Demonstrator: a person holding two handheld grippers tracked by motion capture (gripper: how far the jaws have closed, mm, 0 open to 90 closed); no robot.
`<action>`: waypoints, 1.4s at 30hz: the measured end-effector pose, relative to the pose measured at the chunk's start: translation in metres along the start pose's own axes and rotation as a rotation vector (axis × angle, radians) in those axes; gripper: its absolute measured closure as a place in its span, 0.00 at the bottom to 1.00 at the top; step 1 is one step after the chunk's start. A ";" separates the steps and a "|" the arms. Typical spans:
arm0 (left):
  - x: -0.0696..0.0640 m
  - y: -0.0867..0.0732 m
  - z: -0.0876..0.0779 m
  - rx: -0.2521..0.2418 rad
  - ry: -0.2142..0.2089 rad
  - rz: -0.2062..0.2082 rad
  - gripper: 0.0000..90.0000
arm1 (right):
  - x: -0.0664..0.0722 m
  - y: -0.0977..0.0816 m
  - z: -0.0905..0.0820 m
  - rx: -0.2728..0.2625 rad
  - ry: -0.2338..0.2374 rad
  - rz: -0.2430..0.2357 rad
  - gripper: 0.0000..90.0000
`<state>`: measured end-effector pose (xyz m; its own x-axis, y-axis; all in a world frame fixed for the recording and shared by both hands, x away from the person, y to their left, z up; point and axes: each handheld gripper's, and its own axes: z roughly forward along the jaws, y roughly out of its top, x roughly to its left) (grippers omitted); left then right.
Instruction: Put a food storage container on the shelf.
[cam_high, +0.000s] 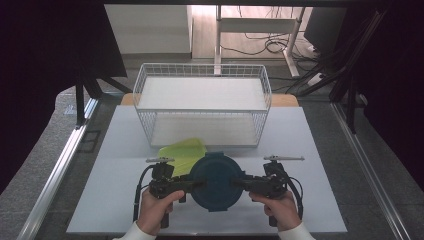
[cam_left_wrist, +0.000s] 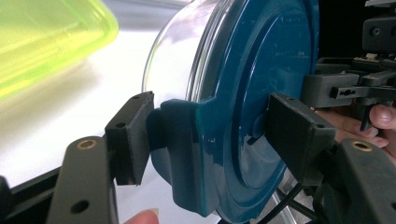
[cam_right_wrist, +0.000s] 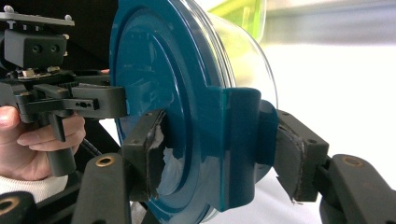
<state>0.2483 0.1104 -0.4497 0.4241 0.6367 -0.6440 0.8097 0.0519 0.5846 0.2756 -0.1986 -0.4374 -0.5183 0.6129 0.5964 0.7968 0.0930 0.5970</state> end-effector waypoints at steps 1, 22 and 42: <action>-0.001 0.003 -0.001 -0.002 0.000 0.004 0.38 | 0.001 0.002 -0.001 -0.004 0.000 -0.004 0.44; -0.012 0.057 -0.023 -0.046 0.000 0.044 0.38 | 0.022 0.056 -0.010 -0.059 0.010 -0.043 0.45; -0.025 0.108 -0.043 -0.069 0.003 0.079 0.38 | 0.040 0.106 -0.019 -0.123 0.029 -0.058 0.46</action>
<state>0.3079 0.1335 -0.3488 0.4841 0.6433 -0.5932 0.7440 0.0543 0.6660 0.3332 -0.1792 -0.3397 -0.5725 0.5865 0.5730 0.7222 0.0298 0.6910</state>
